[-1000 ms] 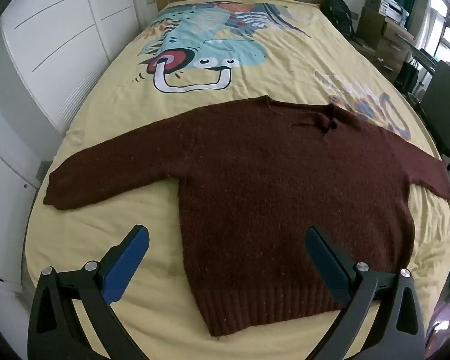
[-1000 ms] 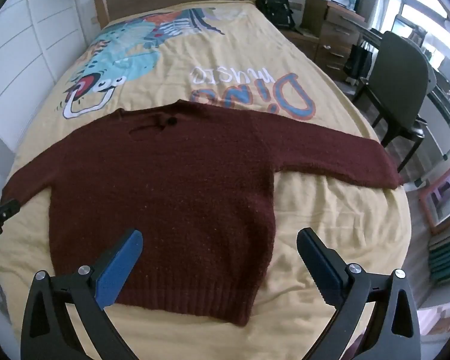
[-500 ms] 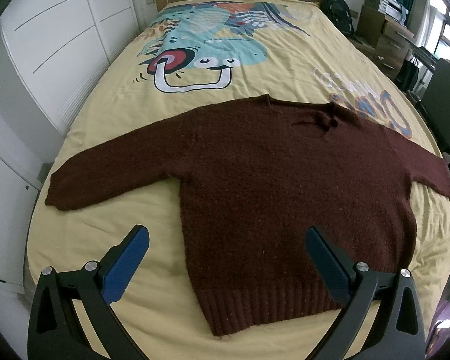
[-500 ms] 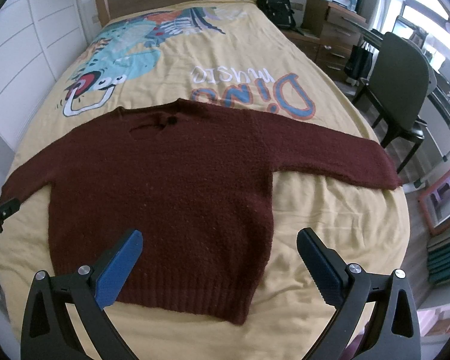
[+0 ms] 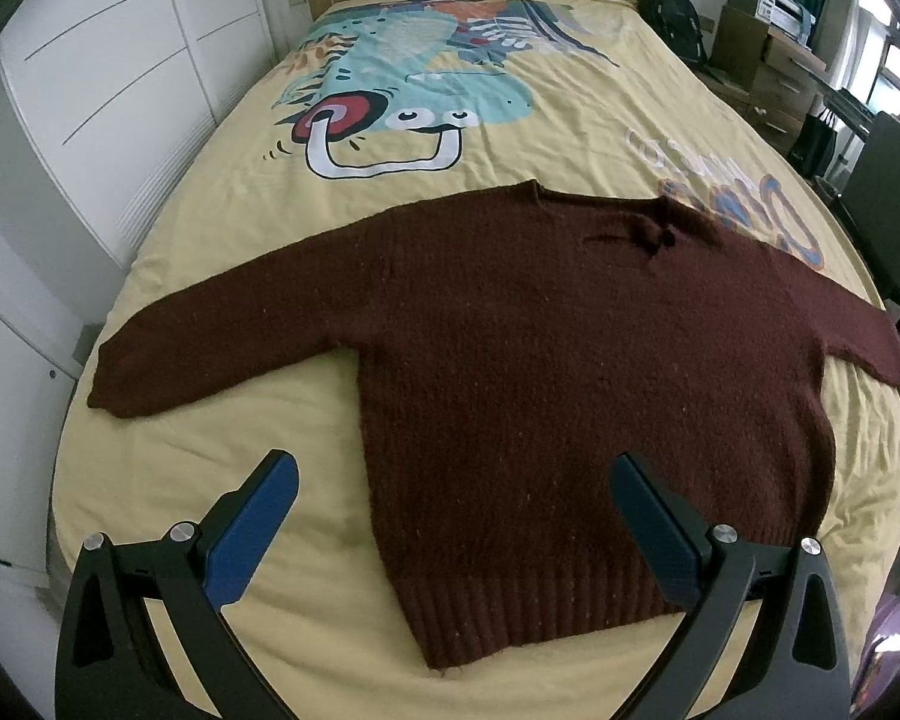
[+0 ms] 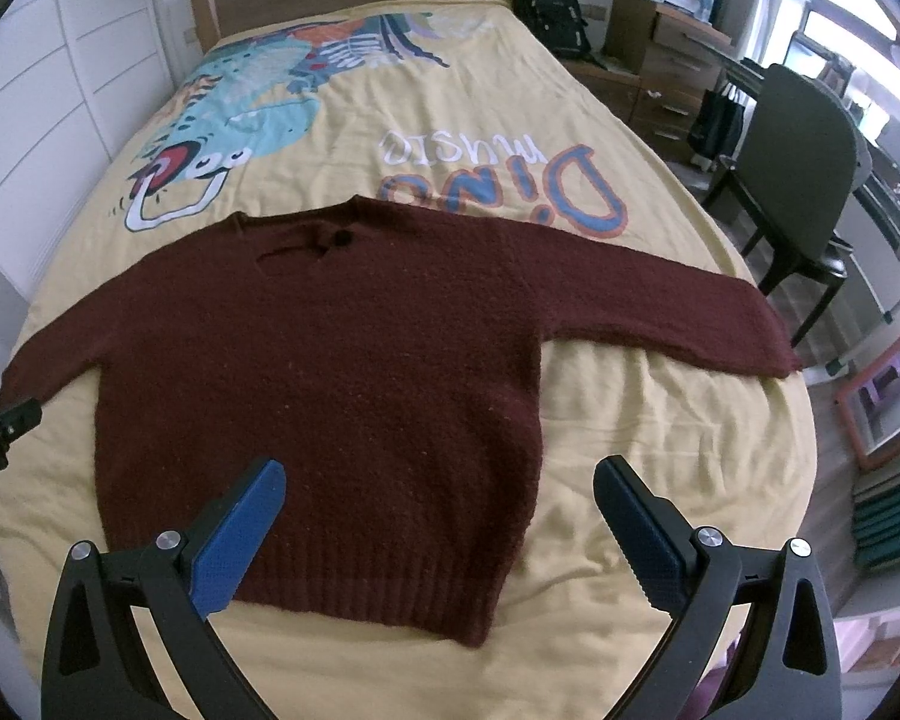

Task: Fold small clothes

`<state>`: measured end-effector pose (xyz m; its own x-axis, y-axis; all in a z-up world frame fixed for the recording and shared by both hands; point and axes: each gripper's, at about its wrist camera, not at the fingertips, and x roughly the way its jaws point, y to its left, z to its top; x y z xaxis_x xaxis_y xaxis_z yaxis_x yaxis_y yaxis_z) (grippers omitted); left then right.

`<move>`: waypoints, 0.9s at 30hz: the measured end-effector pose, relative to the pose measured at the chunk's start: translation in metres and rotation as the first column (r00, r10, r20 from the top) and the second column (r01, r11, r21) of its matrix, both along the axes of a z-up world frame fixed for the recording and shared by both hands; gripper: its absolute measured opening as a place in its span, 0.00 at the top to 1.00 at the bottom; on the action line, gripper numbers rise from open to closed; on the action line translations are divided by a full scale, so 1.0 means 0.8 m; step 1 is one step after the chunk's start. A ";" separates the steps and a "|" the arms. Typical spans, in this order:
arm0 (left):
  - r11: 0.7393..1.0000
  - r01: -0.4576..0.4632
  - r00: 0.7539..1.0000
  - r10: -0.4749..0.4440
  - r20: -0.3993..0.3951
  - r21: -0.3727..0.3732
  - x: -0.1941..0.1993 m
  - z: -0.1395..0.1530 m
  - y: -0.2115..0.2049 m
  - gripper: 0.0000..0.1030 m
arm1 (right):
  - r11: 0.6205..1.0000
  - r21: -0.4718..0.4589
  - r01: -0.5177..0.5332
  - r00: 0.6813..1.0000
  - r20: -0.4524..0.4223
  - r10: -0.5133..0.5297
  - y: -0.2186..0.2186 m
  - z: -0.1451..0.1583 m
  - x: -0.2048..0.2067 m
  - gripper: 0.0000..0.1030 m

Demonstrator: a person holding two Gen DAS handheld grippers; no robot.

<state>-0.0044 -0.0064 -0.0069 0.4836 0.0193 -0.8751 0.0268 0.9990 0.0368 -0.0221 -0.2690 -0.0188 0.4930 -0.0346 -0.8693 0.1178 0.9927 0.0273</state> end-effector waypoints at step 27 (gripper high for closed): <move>1.000 -0.002 1.000 0.002 -0.013 0.005 0.001 -0.005 0.009 0.01 | 1.000 -0.028 -0.004 1.000 -0.006 0.004 -0.003 0.004 0.002 0.01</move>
